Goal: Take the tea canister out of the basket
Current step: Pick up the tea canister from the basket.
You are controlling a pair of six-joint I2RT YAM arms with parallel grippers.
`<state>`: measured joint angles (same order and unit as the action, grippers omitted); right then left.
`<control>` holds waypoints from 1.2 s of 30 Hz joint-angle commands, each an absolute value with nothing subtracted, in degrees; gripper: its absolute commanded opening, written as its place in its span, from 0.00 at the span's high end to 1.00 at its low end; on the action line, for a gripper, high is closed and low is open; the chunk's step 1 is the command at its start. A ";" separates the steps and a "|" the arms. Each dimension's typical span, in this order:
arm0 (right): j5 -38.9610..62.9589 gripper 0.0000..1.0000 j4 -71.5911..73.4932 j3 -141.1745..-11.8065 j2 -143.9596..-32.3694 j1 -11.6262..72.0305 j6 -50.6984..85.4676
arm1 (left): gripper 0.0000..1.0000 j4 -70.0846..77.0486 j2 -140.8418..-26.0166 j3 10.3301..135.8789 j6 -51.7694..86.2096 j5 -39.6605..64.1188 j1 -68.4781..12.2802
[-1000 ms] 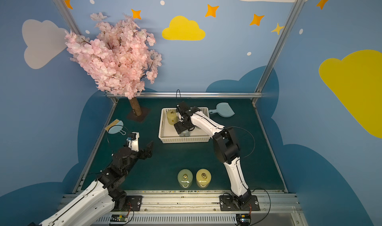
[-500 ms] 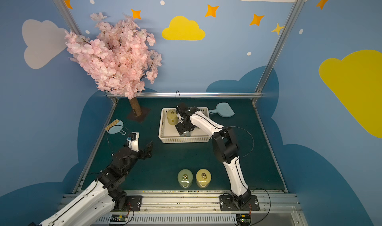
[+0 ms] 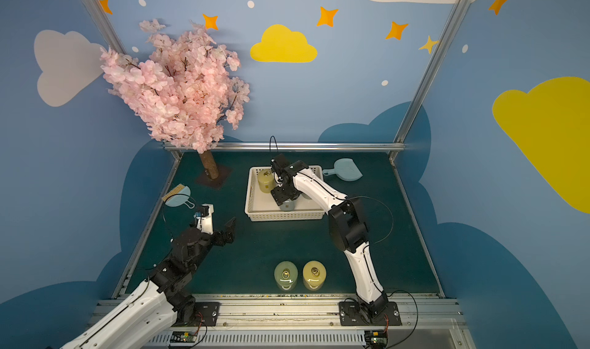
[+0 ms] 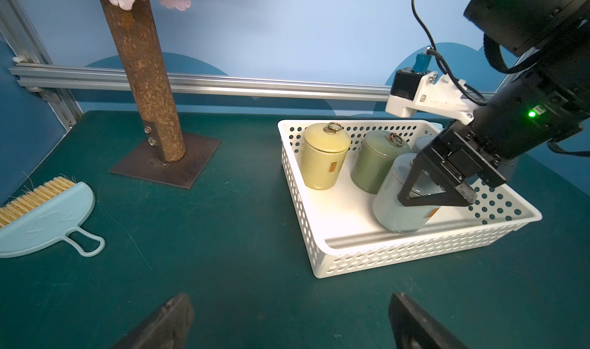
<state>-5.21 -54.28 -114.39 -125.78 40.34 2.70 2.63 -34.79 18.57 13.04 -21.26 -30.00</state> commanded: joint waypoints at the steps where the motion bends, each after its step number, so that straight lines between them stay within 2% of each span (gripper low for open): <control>1: -6.93 0.41 -55.37 -117.02 -121.56 40.95 2.40 | 0.00 3.18 -34.18 17.85 12.33 -21.67 -29.71; 29: -6.88 0.42 -56.07 -112.38 -110.02 42.87 3.74 | 0.00 2.99 -31.38 16.92 12.04 -22.68 -29.66; 36: -3.11 0.42 -54.06 -107.27 -105.89 44.87 3.69 | 0.00 2.53 -30.61 16.72 12.38 -24.42 -29.71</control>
